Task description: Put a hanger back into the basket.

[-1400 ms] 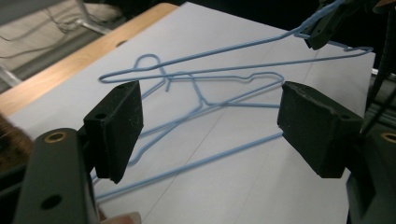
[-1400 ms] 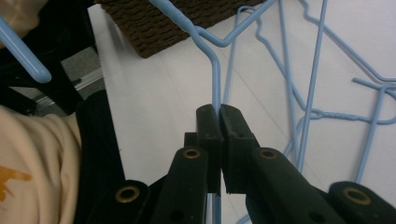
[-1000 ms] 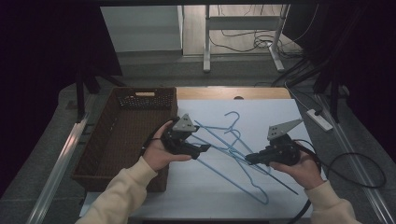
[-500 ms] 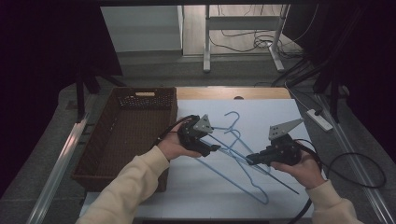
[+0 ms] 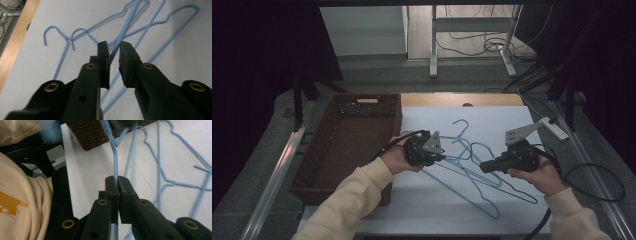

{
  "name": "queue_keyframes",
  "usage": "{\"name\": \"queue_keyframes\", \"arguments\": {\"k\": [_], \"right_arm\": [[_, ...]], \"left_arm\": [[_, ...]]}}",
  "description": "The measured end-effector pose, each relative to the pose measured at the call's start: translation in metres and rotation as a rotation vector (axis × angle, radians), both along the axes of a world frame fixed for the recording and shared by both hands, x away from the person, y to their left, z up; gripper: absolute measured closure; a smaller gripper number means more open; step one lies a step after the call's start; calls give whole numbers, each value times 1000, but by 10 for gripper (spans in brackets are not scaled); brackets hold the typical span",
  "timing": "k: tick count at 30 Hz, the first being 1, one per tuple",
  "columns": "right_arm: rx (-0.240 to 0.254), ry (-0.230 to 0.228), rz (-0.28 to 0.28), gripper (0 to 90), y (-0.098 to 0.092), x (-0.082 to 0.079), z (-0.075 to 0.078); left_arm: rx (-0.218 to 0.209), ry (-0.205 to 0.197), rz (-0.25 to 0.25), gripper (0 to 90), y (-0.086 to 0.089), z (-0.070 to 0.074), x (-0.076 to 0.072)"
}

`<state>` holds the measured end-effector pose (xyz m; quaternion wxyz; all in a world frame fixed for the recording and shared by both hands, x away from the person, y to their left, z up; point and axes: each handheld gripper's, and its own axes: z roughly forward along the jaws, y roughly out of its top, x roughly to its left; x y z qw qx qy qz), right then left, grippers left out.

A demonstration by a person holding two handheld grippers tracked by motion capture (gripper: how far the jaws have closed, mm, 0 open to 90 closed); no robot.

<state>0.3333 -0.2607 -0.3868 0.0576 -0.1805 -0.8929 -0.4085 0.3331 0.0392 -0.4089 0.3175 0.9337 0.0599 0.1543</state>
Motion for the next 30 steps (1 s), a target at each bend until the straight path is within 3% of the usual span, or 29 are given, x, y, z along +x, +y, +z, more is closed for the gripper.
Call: {"name": "queue_keyframes", "arguments": {"k": [5, 13, 14, 17, 18, 22, 24, 30], "right_arm": [[13, -13, -33, 876, -4, 12, 2], [17, -43, -39, 851, 4, 20, 2], [27, -63, -54, 798, 6, 21, 2], [46, -78, -76, 755, 6, 21, 4], [70, -105, -100, 678, 4, 20, 7], [128, -160, -155, 602, -1, 17, 15], [194, -255, -236, 476, -9, 9, 28], [233, -361, -298, 345, -15, -10, 38]], "left_arm": [[23, 25, -34, 870, 1, 0, -6], [-17, 94, 21, 875, 13, 4, -9], [-33, 105, 46, 875, 15, 5, -10], [-51, 116, 71, 875, 17, 8, -11], [-65, 114, 99, 875, 20, 11, -12], [-111, 124, 151, 875, 27, 17, -12], [-144, 121, 197, 875, 35, 22, -12], [-194, 123, 273, 874, 52, 31, -10]]}}
